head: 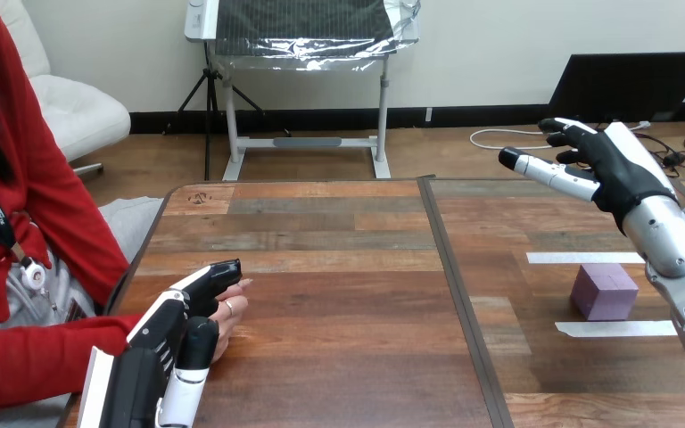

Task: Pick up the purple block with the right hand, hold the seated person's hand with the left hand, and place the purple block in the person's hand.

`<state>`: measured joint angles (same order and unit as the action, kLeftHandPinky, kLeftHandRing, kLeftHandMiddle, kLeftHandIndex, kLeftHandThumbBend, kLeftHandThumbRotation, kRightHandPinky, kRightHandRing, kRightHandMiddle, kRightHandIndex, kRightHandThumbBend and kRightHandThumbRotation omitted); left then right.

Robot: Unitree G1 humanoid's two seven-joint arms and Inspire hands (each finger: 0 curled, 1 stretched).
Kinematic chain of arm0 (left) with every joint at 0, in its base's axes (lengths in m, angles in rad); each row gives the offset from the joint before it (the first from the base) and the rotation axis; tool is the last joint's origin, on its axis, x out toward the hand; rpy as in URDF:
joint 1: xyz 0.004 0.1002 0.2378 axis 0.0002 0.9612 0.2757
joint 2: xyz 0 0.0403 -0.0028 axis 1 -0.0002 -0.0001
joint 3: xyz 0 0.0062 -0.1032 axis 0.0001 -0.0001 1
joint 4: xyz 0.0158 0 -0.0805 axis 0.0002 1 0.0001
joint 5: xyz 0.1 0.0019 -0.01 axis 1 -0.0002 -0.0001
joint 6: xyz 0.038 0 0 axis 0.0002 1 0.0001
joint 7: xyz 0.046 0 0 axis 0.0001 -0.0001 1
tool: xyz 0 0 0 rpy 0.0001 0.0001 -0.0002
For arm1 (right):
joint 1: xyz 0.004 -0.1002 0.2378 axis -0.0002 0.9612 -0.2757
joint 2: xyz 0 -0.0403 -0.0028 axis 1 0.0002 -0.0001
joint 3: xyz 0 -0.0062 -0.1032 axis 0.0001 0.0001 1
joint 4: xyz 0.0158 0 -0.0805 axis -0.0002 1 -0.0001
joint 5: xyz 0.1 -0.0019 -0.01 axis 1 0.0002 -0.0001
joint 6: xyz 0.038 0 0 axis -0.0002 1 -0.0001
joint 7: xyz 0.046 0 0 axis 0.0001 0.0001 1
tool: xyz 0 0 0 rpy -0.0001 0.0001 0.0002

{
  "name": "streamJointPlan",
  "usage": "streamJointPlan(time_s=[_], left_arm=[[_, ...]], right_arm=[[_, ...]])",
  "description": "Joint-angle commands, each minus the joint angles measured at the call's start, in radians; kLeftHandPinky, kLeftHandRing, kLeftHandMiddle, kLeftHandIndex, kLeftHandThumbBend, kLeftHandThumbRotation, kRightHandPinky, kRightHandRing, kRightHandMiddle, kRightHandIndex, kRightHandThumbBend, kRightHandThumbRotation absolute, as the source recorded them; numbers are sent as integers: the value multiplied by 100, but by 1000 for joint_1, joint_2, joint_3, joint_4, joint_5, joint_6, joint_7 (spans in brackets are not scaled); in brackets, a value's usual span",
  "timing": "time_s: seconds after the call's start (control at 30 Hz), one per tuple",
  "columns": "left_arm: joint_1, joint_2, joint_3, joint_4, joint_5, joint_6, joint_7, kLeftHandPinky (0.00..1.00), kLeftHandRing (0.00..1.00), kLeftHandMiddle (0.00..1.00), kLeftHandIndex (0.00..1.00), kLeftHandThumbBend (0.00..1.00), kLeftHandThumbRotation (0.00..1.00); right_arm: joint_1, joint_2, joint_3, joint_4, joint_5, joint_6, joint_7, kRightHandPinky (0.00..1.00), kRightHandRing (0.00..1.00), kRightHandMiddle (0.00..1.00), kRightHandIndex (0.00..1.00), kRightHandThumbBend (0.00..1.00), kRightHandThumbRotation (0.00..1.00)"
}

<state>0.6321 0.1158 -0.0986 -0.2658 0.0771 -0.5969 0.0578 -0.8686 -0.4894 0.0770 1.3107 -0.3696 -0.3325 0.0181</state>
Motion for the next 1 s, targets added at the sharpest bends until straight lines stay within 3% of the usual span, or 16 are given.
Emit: streamJointPlan(time_s=[0.0, 0.47, 0.97], left_arm=[[-58, -32, 11, -3, -19, -24, 3, 83, 85, 80, 75, 60, 98], [-55, -29, 8, -11, -28, -14, -3, 82, 85, 80, 76, 63, 95], [-53, -29, 8, -17, -28, -14, -4, 81, 85, 81, 76, 62, 94]], right_arm=[[-78, -22, 14, 11, -11, 24, -14, 78, 87, 90, 91, 79, 70], [-74, -28, 24, 20, -27, 89, 1, 81, 90, 92, 92, 86, 65], [-54, -32, 32, 28, -27, 144, 15, 79, 91, 94, 95, 99, 48]])
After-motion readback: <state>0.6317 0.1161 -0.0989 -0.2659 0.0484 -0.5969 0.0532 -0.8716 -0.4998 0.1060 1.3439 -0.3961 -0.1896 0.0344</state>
